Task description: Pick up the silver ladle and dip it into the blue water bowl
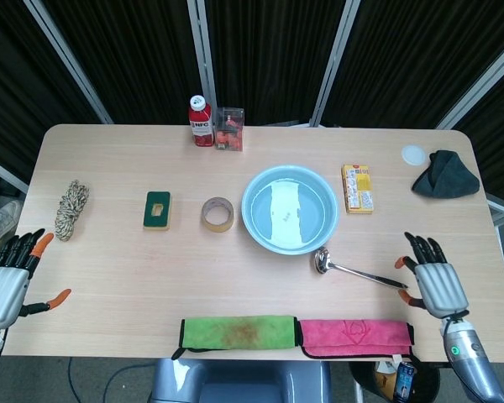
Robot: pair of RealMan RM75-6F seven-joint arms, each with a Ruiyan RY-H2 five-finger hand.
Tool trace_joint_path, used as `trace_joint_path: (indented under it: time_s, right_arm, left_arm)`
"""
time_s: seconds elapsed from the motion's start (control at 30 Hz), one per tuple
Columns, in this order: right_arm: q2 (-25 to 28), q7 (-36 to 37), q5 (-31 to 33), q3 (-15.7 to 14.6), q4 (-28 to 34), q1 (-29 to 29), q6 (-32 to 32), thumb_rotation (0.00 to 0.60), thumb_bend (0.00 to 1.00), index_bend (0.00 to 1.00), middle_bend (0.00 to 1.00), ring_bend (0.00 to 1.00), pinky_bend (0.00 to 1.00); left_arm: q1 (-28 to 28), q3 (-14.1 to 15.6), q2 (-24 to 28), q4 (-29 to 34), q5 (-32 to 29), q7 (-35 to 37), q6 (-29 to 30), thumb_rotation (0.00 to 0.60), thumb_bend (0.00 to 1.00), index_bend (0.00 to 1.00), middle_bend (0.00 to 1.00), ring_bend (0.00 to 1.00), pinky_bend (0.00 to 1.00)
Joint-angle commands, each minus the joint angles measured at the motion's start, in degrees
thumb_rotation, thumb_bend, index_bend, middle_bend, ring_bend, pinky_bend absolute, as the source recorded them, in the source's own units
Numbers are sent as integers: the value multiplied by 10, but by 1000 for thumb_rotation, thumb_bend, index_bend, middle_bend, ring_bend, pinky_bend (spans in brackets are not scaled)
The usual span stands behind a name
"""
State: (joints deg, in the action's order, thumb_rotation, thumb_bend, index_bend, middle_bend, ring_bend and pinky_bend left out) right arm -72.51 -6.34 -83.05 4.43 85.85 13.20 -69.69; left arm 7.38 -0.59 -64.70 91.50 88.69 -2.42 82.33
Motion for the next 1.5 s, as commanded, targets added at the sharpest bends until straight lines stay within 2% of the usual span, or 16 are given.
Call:
trace_joint_path:
  time_s: [0.03, 0.3, 0.73, 1.03, 1.5]
  right_arm:
    - [-34, -31, 34, 8, -19, 30, 48, 600, 184, 421, 0, 0, 0]
    - [-89, -59, 90, 8, -57, 61, 113, 600, 211, 438, 0, 0, 0]
    - [-133, -92, 125, 12, -82, 80, 125, 600, 214, 427, 0, 0, 0]
    - [-146, -79, 141, 22, -112, 103, 153, 600, 213, 416, 0, 0, 0]
    - [-169, -34, 143, 17, -173, 120, 184, 600, 222, 415, 0, 0, 0]
  left_arm:
    - [2, 0, 3, -2, 0, 8, -3, 376, 187, 0, 0, 0, 0]
    - [7, 2, 8, -7, 0, 31, -11, 375, 186, 0, 0, 0, 0]
    - [10, 4, 14, -12, 5, 54, -13, 379, 186, 0, 0, 0, 0]
    - [10, 5, 12, -13, 4, 48, -12, 376, 186, 0, 0, 0, 0]
    - [12, 2, 7, -13, -5, 34, -16, 377, 186, 0, 0, 0, 0]
